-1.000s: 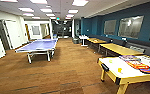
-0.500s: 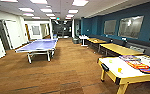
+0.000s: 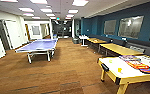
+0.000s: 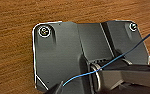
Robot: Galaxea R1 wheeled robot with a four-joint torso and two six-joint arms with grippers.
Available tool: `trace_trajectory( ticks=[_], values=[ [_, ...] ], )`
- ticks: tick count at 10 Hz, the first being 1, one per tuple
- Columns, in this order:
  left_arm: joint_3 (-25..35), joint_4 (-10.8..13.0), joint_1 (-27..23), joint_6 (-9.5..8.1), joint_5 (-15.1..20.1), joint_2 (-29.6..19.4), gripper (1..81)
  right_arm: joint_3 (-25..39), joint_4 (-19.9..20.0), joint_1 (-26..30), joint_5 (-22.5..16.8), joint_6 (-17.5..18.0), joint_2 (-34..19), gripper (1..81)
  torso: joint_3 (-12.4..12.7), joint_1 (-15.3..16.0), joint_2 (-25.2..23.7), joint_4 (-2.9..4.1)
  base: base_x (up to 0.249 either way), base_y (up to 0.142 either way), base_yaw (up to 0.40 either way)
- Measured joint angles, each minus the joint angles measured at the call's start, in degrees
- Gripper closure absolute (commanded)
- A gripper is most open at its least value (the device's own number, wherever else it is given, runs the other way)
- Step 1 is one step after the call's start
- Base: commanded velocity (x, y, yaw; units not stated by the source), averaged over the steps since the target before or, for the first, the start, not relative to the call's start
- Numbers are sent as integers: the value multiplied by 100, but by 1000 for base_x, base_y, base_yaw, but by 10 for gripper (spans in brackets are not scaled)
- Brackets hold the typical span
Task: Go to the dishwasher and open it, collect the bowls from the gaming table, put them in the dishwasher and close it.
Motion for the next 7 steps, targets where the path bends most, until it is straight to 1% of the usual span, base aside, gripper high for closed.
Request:
trace_trajectory(
  ticks=[2,3,7],
  values=[
    [0,0,0,0,-5,0,10,0,2,0,0,0,0,10,0,0,0,0,0,0,0],
    [0,0,0,0,-7,0,10,0,0,2,0,0,0,10,0,2,0,0,0,0,-175],
    [0,0,1,0,-7,0,10,0,2,-30,13,0,0,10,0,0,0,0,0,0,-376]
  ],
)
